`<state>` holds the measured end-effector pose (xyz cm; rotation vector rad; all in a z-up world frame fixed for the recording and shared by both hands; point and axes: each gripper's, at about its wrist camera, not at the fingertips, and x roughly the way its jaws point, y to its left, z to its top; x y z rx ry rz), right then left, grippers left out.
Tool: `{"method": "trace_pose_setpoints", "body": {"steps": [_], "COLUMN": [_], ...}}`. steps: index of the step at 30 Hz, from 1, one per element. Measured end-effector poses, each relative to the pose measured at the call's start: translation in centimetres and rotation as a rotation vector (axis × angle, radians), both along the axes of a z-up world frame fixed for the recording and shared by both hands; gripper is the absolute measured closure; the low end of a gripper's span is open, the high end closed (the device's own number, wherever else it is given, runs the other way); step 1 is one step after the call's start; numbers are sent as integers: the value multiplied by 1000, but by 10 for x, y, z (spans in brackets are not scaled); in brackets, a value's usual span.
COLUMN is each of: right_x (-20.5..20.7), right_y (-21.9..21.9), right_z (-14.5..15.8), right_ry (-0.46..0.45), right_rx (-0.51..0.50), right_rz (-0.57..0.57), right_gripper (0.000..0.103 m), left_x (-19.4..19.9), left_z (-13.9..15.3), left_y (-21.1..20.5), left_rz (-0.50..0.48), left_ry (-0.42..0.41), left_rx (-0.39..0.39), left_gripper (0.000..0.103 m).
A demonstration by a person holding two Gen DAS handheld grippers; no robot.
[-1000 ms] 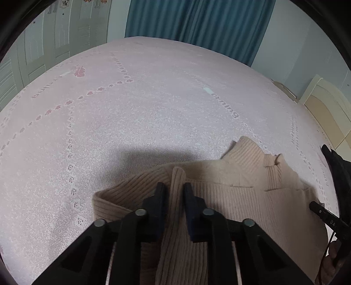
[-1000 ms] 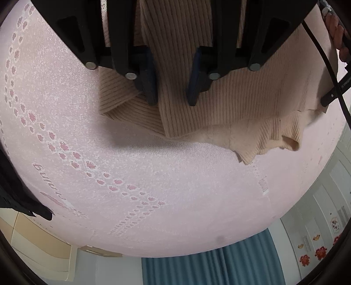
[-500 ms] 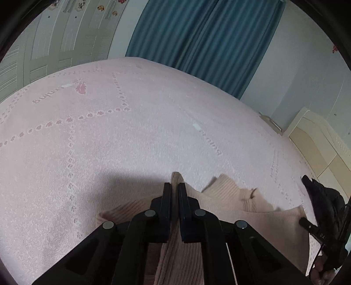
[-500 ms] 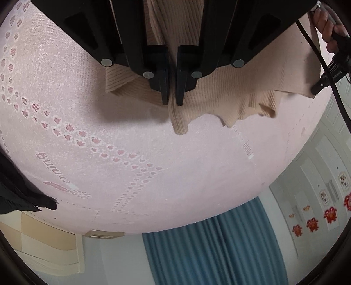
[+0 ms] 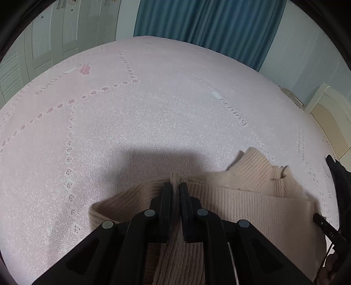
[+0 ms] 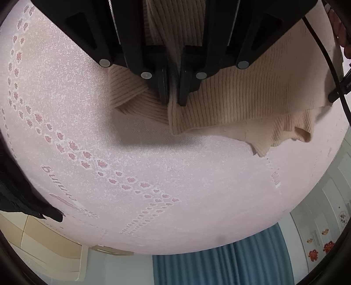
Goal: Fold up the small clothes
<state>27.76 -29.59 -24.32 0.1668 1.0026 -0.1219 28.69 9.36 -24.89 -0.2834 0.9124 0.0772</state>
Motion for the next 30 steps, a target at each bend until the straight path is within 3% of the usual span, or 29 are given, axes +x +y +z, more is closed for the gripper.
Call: {"method": "trace_pose_setpoints", "body": {"steps": [7, 15, 18, 21, 25, 27, 30], "right_x": [-2, -7, -10, -12, -13, -12, -10], "right_y": [-9, -11, -14, -20, -31, -35, -33], "right_z": [1, 9, 13, 11, 7, 6, 4], "right_ry": [-1, -30, -45, -33, -14, -9, 0], "right_rx": [44, 5, -31, -56, -6, 18, 25], "right_rz": [-12, -29, -53, -53, -66, -76, -76], "right_gripper": [93, 92, 92, 92, 92, 91, 87], "left_x": [0, -3, -6, -7, -9, -9, -5], "left_z": [0, 5, 9, 9, 6, 4, 0], "left_y": [-1, 9, 18, 31, 44, 45, 39], "left_rz": [-9, 33, 79, 125, 127, 122, 102], "left_ry": [4, -16, -31, -31, -20, -11, 12], "left_rx": [11, -14, 2, 7, -63, -65, -47], "left_gripper": [93, 89, 86, 75, 70, 64, 63]}}
